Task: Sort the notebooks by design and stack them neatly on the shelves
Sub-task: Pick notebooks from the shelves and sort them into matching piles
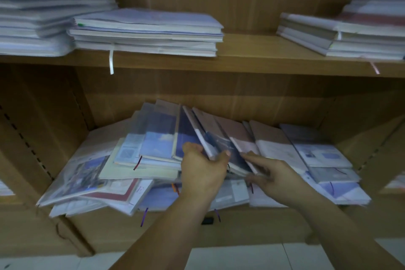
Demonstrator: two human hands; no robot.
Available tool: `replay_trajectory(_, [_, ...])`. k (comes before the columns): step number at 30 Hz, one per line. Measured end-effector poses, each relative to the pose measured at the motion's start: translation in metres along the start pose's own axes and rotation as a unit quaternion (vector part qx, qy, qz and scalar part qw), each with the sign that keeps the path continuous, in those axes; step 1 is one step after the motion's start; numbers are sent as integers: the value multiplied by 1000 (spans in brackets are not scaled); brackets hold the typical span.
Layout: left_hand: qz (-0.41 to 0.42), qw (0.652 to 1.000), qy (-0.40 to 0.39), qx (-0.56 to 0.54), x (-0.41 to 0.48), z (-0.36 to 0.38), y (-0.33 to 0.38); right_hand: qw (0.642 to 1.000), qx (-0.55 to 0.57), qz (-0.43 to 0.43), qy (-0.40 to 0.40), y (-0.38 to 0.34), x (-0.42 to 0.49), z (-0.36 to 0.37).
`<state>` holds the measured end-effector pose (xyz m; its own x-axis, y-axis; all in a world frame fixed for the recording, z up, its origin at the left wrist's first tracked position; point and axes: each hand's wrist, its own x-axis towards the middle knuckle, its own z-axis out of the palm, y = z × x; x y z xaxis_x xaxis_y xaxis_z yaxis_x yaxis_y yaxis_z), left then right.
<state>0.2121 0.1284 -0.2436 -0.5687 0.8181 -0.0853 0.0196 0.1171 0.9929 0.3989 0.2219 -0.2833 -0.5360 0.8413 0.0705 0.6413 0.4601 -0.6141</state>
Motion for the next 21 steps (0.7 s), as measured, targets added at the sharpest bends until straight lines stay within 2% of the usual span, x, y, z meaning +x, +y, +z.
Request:
replay_trajectory(5, [-37, 999, 0, -16, 5, 4, 1, 992, 19, -11, 124, -13, -11, 1])
replay_trajectory(11, [-45, 994, 14, -96, -27, -14, 16, 982, 52, -85, 160, -55, -24, 20])
replay_trajectory(15, [-58, 995, 28, -77, -36, -45, 6, 989, 22, -110, 98, -88, -42, 26])
replay_trajectory(18, [-86, 994, -30, -63, -40, -66, 1, 993, 8, -113, 17, -97, -50, 29])
replay_trajectory(21, [-97, 990, -82, -56, -46, -77, -1, 997, 56, -35, 31, -77, -46, 24])
